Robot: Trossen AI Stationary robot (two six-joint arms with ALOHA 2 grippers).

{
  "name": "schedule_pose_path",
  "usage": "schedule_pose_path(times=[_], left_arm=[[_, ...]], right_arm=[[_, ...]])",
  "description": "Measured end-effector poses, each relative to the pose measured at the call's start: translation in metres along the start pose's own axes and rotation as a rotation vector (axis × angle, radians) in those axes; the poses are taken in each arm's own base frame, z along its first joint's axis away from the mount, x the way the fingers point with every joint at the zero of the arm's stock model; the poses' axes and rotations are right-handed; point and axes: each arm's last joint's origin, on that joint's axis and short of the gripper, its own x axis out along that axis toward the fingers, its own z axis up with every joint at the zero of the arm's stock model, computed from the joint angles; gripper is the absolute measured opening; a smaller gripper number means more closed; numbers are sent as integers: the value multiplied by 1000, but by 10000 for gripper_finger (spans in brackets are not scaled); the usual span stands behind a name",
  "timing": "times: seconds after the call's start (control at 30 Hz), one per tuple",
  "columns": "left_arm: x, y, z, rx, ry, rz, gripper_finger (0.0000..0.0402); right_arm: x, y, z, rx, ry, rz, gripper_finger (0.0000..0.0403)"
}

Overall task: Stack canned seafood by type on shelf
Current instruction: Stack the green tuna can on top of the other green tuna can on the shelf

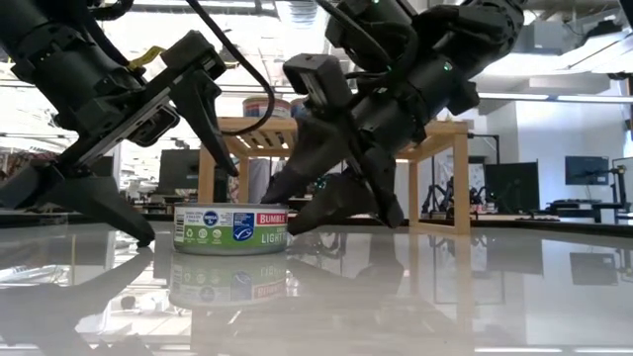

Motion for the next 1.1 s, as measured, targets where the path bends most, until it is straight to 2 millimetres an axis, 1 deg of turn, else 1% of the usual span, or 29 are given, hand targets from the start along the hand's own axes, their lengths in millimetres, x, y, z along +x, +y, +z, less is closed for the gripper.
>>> schedule_pose_path(times=[0.23, 0.43, 0.53, 0.73, 0.87, 1.0, 1.1], left_arm=[[0, -1, -1, 0, 5, -13, 383], [0, -2, -1, -16, 8, -18, 383], [-2, -3, -5, -52, 27, -45, 383], [-8, -4, -16, -68, 65, -91, 383], [-9, -4, -17, -91, 67, -91, 383], [-9, -4, -16, -86, 21, -110, 382], [-9, -4, -16, -88, 14, -113, 375]], right_arm=[[0, -1, 2, -10, -27, -17, 122], [0, -1, 2, -11, -36, -20, 80], [0, -1, 3, -11, -40, -21, 68], [-1, -1, 2, -10, -39, -28, 55], [-1, -1, 3, -10, -48, -34, 45], [-1, -1, 3, -10, -48, -34, 36], [-1, -1, 3, -10, -47, -35, 31]])
